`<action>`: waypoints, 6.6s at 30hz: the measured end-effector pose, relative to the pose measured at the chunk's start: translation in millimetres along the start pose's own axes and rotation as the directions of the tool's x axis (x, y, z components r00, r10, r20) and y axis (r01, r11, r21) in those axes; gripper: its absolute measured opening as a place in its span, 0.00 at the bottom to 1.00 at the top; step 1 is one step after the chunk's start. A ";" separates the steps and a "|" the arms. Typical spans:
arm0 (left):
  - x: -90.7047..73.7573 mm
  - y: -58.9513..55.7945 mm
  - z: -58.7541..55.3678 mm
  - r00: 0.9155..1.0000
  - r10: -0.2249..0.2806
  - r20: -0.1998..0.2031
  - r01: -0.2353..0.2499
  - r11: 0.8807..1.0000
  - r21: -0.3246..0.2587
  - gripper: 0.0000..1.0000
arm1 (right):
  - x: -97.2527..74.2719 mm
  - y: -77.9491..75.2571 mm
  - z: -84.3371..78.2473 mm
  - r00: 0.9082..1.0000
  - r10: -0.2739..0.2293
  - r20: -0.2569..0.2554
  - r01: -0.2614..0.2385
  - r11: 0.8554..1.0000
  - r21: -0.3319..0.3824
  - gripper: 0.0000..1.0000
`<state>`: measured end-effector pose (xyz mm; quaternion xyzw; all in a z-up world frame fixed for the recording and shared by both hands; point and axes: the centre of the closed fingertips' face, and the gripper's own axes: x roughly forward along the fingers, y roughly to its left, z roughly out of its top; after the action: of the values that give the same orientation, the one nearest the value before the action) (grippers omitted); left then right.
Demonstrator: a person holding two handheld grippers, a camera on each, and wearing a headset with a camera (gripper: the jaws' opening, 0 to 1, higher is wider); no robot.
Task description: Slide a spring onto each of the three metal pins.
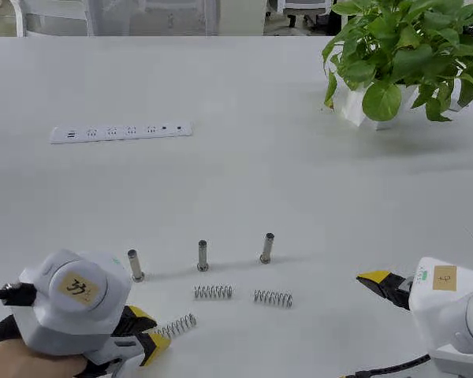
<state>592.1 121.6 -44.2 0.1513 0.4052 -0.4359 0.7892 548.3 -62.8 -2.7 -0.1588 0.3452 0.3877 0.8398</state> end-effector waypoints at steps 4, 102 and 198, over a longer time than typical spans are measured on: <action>3.1 -0.1 0.2 1.000 -0.003 -0.016 0.003 1.000 0.010 0.12 | 0.0 -0.5 -0.8 1.000 -0.002 -0.001 0.002 1.000 0.002 0.99; -13.5 -90.4 79.6 0.901 -0.208 0.381 0.182 0.978 0.105 0.07 | 11.1 41.4 78.4 0.879 0.209 0.429 -0.390 0.832 0.394 0.31; -11.3 -124.6 69.9 0.916 -0.306 0.259 0.206 0.913 0.352 0.07 | 4.4 83.4 63.8 0.827 0.440 -0.349 -0.562 0.651 -0.511 0.13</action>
<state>523.3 15.1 22.5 0.1512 0.2179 -0.6144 0.7431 516.0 27.8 39.6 -0.3481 0.3164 0.6756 0.5678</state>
